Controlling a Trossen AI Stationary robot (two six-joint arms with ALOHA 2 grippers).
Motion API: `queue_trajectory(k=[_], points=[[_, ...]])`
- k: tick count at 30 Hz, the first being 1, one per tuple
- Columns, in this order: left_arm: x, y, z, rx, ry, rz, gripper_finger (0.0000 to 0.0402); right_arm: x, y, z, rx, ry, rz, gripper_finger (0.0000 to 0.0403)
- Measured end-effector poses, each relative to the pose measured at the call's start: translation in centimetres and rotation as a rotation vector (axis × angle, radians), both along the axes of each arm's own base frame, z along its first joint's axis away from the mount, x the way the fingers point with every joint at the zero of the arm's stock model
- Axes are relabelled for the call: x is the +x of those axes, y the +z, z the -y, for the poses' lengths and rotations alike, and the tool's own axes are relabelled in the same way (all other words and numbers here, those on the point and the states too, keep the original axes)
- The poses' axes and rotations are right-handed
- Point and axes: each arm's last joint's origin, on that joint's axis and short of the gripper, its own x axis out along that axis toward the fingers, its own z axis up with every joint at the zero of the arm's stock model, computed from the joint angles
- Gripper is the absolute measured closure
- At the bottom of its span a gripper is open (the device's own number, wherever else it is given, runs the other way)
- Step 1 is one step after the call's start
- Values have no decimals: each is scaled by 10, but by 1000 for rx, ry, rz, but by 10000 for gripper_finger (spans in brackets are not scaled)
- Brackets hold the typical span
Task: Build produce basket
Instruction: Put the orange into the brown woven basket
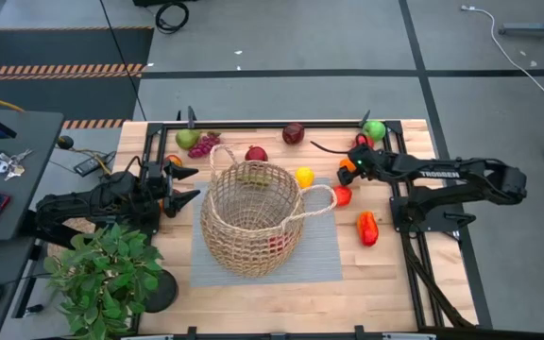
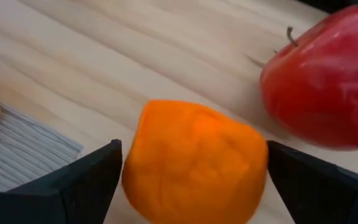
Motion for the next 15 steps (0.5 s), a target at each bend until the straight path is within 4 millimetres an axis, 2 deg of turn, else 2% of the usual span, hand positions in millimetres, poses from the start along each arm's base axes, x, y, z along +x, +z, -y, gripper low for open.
queue_trajectory(k=[8, 15], points=[[0, 0, 0, 0, 0, 0, 12, 6, -9, 3, 11, 0, -22, 14], [0, 0, 0, 0, 0, 0, 12, 9, -13, 5, 5, 1, -30, 56]])
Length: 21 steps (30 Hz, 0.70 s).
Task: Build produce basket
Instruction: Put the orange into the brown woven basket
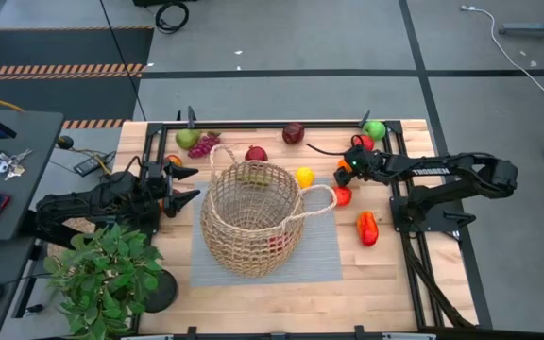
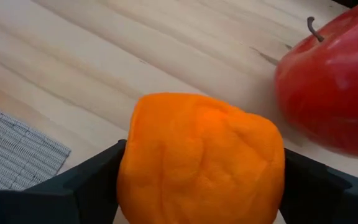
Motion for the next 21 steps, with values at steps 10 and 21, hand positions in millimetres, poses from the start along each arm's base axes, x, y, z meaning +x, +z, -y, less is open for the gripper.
queue_trajectory(k=[10, 21], points=[[0, 0, 0, 0, -1, 0, 12, 1, 17, -1, -15, 39, 83, 63], [0, 0, 0, 0, 0, -1, 12, 4, 63, -4, -37, 201, 308, 64]])
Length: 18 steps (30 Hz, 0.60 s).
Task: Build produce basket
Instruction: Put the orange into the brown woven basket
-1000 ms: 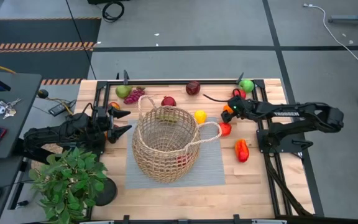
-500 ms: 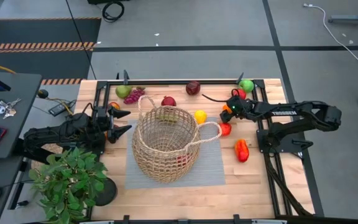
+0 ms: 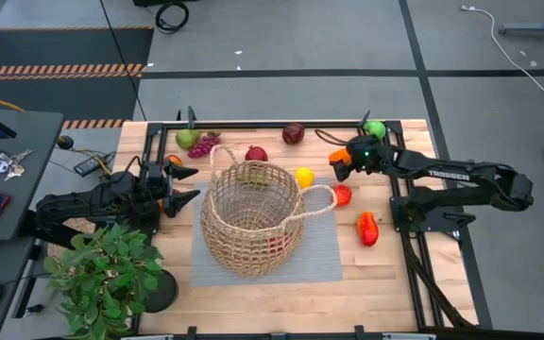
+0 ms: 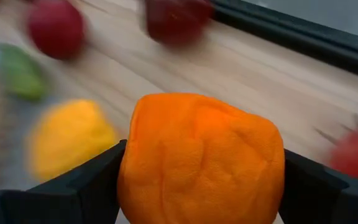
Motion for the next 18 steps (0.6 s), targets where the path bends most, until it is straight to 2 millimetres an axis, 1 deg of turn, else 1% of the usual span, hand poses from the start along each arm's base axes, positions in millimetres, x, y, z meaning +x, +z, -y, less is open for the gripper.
queue_trajectory(k=[3, 6, 14, 18], points=[[0, 0, 0, 0, -1, 0, 12, 3, 19, -1, -3, 70, 85, 64], [0, 0, 0, 0, 0, 1, 12, 4, 33, -1, -20, 112, 134, 64], [0, 0, 0, 0, -1, 1, 12, 6, 47, -4, -47, 221, 244, 61], [0, 0, 0, 0, -1, 0, 12, 9, 60, -5, -80, 316, 376, 60]])
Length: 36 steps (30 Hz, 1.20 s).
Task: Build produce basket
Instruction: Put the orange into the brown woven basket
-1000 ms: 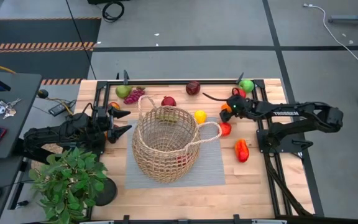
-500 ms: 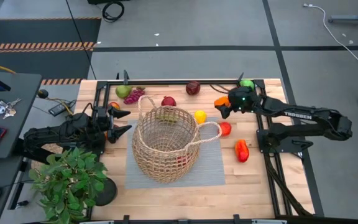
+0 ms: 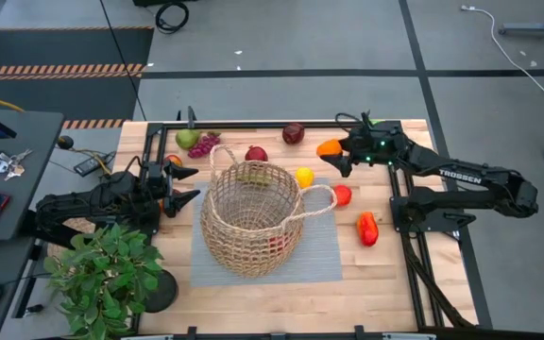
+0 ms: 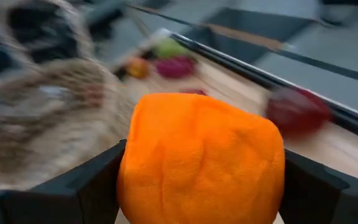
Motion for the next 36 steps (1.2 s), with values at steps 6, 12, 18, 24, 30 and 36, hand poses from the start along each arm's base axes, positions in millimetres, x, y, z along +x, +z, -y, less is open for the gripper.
queue_trajectory(k=[6, 12, 18, 24, 30, 36], points=[[0, 0, 0, 0, 0, 0, 12, 3, 23, -3, 54, 117, 98, 59], [0, 0, 0, 0, 0, 0, 12, 1, 46, -2, 20, 78, -15, 59], [0, 0, 0, 0, 0, 0, 12, 3, 55, -1, 45, 56, -110, 59], [0, 0, 0, 0, 0, 0, 12, 2, 75, -9, 35, 64, -122, 59], [0, 0, 0, 0, 0, 0, 12, -4, 100, -16, 6, 39, -155, 59], [0, 0, 0, 0, 0, 1, 12, -4, 120, -25, -64, 94, -113, 59]])
